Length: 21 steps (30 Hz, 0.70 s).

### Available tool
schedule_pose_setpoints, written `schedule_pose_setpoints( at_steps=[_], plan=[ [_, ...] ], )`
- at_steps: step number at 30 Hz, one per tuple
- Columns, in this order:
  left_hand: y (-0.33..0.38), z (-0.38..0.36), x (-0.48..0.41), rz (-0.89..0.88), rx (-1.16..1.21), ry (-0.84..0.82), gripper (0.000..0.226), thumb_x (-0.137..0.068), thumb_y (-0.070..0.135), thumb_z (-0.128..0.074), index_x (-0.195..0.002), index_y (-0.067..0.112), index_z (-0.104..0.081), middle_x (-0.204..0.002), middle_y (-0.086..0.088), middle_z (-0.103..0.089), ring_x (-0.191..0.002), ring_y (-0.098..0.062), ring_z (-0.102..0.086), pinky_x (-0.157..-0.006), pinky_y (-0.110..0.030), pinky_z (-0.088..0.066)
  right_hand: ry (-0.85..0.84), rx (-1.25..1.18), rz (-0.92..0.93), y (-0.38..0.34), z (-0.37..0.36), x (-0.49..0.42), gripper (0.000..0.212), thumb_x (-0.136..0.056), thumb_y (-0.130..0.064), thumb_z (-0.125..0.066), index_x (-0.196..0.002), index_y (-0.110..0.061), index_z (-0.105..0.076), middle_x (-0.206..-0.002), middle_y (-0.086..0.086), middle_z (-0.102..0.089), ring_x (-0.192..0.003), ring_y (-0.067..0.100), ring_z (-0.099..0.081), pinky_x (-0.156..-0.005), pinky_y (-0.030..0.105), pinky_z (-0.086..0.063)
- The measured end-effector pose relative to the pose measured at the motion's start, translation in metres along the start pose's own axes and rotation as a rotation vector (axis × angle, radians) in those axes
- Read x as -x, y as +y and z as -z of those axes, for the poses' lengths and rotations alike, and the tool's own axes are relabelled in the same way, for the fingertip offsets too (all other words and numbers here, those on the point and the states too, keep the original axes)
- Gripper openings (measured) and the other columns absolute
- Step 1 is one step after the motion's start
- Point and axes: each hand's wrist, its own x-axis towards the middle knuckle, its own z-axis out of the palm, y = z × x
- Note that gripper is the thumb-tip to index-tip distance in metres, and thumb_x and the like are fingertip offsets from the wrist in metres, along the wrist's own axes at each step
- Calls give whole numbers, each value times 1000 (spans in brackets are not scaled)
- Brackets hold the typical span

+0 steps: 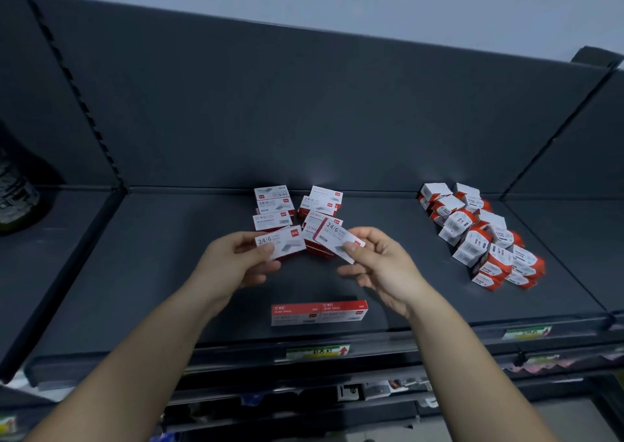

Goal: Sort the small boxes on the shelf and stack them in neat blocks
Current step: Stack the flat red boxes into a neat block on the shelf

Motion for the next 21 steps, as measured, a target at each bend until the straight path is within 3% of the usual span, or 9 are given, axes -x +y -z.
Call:
schedule_pose_setpoints(
  at_steps=[3,6,9,12,15,18,21],
  plan=[
    [3,-7,0,18,181,-90,24,-88,0,-63,-111,7,-62,-106,-11,-73,-93,-26,-73,-65,-25,-58,-48,-159,47,2,-1,0,23,-84,-7,-63,-107,-7,-58,-110,16,-70,-90,26,-72,-74,30,-61],
    [3,-10,-3,-29,216,-143,23,-88,-12,-51,-100,4,-62,-104,-15,-71,-97,-27,-69,-75,-26,-59,-58,-252,116,3,-2,0,38,-71,-9,-73,-106,-2,-61,-111,19,-69,-104,27,-68,-90,32,-57],
    [3,-13,-5,-41,301,-192,20,-83,-9,-51,-97,1,-63,-103,-17,-70,-98,-27,-68,-78,-29,-59,-18,-317,151,2,-3,2,46,-63,-14,-77,-103,3,-63,-105,18,-71,-100,25,-70,-87,28,-57],
    [2,-17,-6,-125,197,-116,17,-86,-8,-58,-96,4,-65,-106,-13,-70,-95,-22,-70,-79,-29,-60,28,-284,208,3,-2,1,40,-61,-15,-77,-95,2,-65,-99,9,-74,-96,21,-71,-81,25,-57],
    [2,-19,-7,-227,52,-63,34,-82,-13,-64,-103,14,-65,-108,-5,-72,-99,-19,-70,-86,-33,-58,44,-193,274,4,-1,0,23,-76,10,-67,-95,-2,-61,-99,-2,-74,-97,20,-71,-82,26,-57],
    [7,-19,-7,-234,80,-59,38,-79,-13,-66,-107,14,-64,-108,-6,-71,-98,-20,-70,-86,-32,-58,27,-161,293,1,1,0,36,-82,20,-56,-109,-5,-58,-103,-4,-74,-94,15,-71,-80,21,-56],
    [12,-22,-5,-167,234,-93,33,-82,-14,-61,-105,10,-64,-100,-8,-74,-92,-20,-72,-77,-26,-59,3,-285,287,-1,-3,-1,59,-68,0,-71,-123,-10,-54,-110,7,-72,-99,17,-70,-80,22,-55]
  ],
)
